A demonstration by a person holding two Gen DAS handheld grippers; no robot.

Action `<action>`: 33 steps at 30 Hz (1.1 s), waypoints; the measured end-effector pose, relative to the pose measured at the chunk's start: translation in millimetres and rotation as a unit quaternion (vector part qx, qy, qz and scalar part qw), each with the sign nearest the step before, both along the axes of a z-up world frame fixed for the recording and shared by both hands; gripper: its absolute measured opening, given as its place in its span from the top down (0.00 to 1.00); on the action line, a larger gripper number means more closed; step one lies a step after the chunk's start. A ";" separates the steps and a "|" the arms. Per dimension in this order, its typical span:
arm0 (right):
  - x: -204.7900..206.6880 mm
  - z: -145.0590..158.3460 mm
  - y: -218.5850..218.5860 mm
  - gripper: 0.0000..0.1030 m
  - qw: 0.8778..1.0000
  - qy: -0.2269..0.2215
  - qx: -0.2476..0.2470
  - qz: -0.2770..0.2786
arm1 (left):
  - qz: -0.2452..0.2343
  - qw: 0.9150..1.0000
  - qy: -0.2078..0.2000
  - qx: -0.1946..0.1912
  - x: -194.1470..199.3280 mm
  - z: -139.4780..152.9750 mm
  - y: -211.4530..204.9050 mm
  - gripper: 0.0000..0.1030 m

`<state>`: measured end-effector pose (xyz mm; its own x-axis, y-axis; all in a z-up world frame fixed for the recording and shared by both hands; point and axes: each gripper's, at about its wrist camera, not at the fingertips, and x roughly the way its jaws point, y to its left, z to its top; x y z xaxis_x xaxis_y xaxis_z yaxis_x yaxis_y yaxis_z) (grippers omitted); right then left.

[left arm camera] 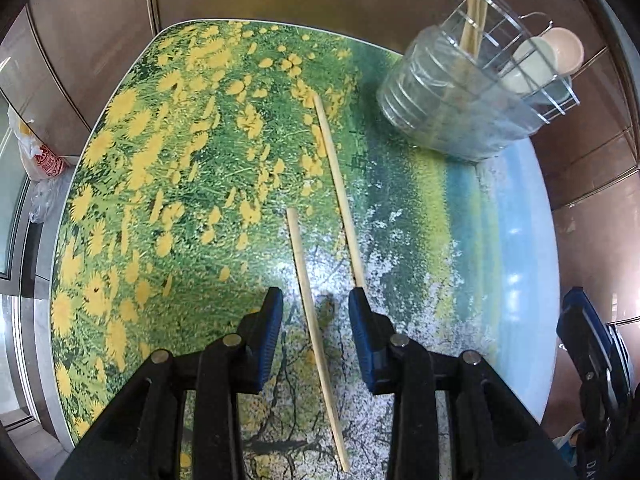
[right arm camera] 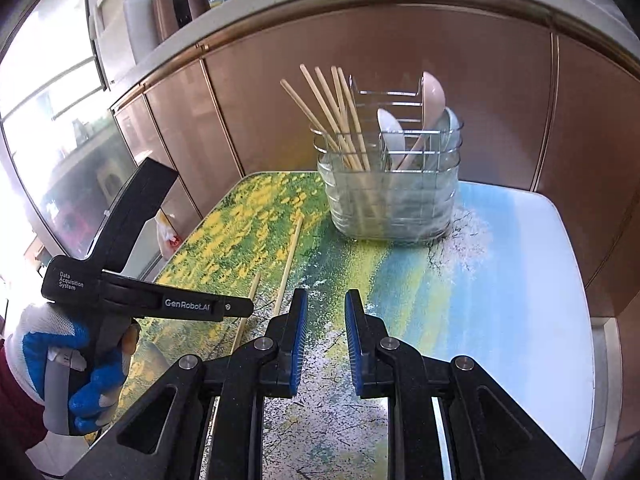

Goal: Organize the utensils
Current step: 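Grasp a chopstick with the left tool while the right tool grasps the last chopstick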

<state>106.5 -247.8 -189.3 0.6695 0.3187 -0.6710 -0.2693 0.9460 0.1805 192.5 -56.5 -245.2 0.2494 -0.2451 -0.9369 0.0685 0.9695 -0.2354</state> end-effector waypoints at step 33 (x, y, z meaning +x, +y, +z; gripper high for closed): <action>167.9 -76.6 135.1 0.81 0.967 0.165 -0.167 0.097 | -0.017 1.000 -0.006 -0.013 80.5 -13.0 104.3 0.96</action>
<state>274.3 -112.7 -265.9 0.3513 0.1462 -0.9248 -0.4282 0.9035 -0.0199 273.0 47.8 -258.2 0.2516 -0.2782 -0.9270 0.1037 0.9600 -0.2599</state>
